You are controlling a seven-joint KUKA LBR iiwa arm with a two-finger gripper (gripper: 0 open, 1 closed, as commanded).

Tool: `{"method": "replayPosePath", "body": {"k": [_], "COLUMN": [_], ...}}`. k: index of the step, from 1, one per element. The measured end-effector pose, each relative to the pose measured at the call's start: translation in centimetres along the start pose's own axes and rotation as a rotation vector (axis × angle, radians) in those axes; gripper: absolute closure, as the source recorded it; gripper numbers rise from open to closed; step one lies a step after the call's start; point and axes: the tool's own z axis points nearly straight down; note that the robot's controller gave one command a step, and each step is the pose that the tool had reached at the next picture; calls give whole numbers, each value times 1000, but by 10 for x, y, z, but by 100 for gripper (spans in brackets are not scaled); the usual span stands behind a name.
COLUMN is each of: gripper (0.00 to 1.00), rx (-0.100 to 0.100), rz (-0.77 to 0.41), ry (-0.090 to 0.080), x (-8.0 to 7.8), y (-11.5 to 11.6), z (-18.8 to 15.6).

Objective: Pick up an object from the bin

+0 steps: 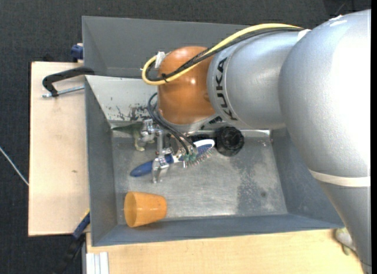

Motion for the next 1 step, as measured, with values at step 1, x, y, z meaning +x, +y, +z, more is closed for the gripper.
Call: {"method": "replayPosePath", "body": {"k": [1], "gripper": [100], "rx": [0], "rz": [3], "ry": [0], "x": [-1], "y": [-1], "z": [0]}}
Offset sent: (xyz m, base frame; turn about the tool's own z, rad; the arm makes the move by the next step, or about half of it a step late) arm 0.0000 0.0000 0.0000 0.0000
